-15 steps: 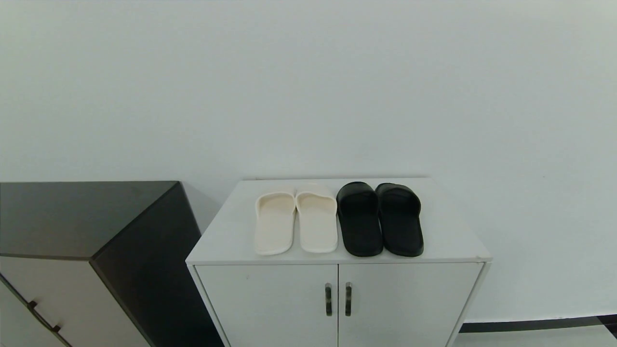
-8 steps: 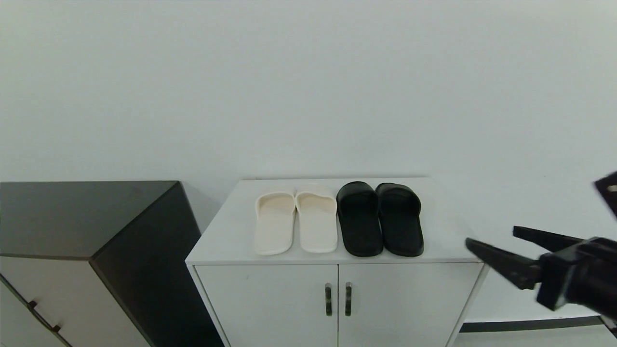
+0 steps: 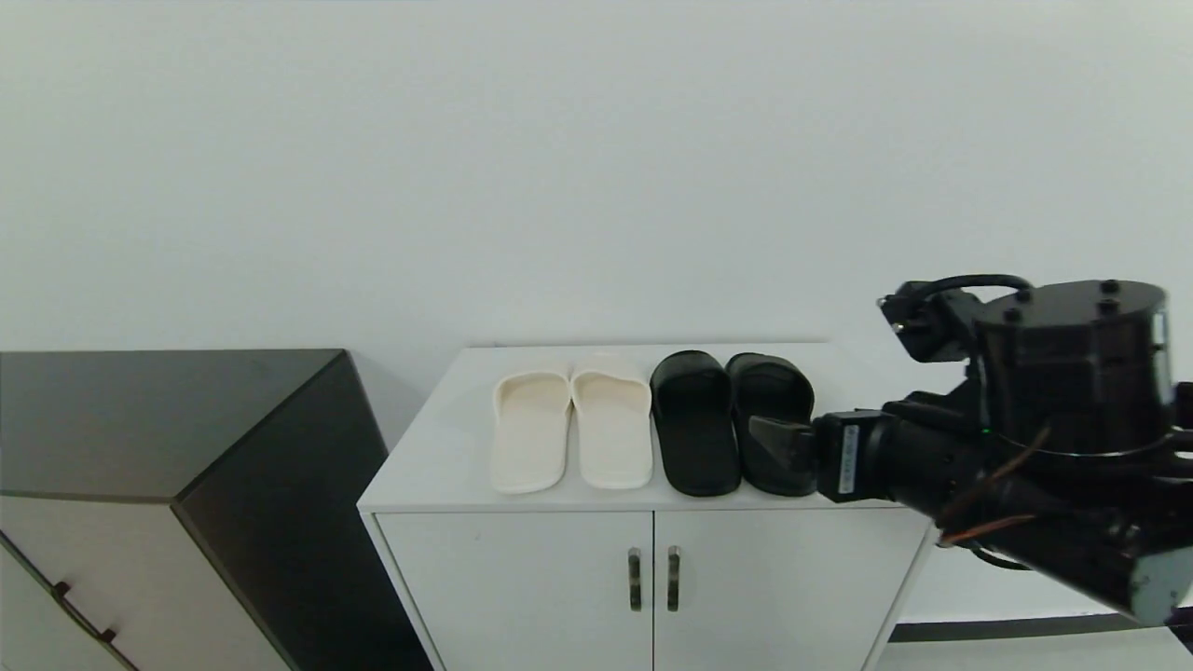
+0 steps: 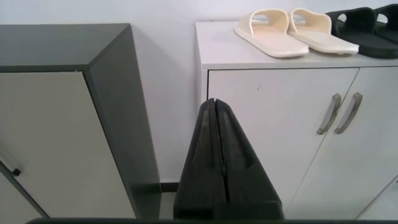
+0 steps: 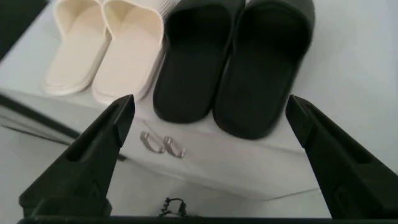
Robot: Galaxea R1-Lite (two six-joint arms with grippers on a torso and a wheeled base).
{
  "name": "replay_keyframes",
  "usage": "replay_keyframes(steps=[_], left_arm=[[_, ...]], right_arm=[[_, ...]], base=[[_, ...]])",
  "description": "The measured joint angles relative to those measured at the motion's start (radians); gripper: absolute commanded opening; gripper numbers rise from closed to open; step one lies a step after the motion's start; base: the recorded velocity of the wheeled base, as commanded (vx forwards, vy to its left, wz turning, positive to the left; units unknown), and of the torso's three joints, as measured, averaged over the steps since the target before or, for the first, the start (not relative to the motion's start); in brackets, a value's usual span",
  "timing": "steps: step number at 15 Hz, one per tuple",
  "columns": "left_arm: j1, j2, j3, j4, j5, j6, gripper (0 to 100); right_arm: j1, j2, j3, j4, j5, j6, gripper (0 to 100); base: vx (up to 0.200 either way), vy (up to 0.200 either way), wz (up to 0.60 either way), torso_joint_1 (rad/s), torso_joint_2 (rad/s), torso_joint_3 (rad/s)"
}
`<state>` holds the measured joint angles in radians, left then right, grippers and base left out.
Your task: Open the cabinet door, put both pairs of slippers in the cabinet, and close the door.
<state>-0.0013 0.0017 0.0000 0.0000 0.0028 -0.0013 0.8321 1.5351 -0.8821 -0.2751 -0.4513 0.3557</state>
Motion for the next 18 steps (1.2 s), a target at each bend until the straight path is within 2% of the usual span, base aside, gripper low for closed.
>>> replay_keyframes(steps=[5, 7, 10, 18], left_arm=[[0.000, 0.000, 0.000, 0.000, 0.000, 0.000, 0], [-0.001, 0.000, 0.000, 0.000, 0.000, 0.000, 0], [0.000, 0.000, 0.000, 0.000, 0.000, 0.000, 0], [-0.001, 0.000, 0.000, 0.000, 0.000, -0.001, 0]], right_arm=[[0.005, 0.251, -0.198, -0.007, -0.195, 0.003, 100], [-0.020, 0.341, -0.244, -0.074, -0.233, -0.003, 100], [-0.050, 0.417, -0.266, -0.122, -0.236, -0.007, 100], [-0.157, 0.607, -0.439, -0.179, -0.205, -0.092, 100]], base=[[0.000, 0.000, 0.00, 0.000, 0.00, 0.000], [0.000, 0.000, 0.00, 0.000, 0.00, 0.000], [0.000, 0.000, 0.00, 0.000, 0.00, 0.000], [0.000, 0.000, 0.00, 0.000, 0.00, 0.000]])
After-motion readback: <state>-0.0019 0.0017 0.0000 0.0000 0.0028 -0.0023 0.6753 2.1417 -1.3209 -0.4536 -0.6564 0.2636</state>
